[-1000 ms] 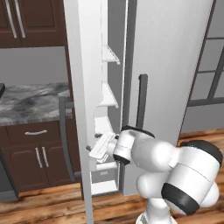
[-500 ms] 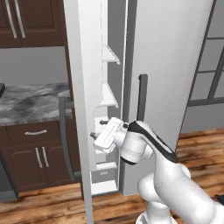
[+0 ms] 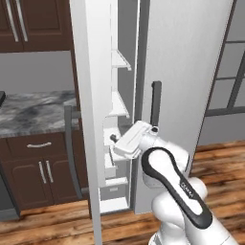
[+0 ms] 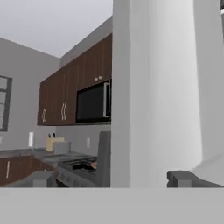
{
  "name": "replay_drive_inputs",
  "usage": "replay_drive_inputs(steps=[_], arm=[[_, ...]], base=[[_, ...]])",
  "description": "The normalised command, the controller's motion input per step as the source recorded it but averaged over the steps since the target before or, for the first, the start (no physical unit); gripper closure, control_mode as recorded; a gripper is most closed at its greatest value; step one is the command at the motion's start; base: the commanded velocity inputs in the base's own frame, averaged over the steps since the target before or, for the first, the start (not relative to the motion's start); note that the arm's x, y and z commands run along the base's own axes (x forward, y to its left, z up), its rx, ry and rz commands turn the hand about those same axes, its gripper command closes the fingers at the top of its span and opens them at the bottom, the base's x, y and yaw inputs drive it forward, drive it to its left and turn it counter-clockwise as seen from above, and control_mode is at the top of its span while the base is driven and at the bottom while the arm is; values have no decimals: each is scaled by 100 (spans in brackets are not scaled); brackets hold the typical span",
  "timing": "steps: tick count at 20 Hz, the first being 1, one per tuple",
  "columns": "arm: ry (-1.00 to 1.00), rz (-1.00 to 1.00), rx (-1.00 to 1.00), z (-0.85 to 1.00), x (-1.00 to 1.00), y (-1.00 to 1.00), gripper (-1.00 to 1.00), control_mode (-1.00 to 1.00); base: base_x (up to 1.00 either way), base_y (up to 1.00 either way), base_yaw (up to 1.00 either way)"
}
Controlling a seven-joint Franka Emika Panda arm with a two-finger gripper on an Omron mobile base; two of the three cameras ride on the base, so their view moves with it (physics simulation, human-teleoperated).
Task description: Retrieve the steak from the fridge and place it on the saucepan with marinade on the stove.
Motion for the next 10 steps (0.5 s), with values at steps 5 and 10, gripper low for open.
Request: replay_drive_inputs(steps=[5,10], arm=[[31,-12,-3,65,-56,-97,-100,-100],[35,-15,-7,66,-44,-97,-100,-100]], base=[[0,0,0],[0,0,0]])
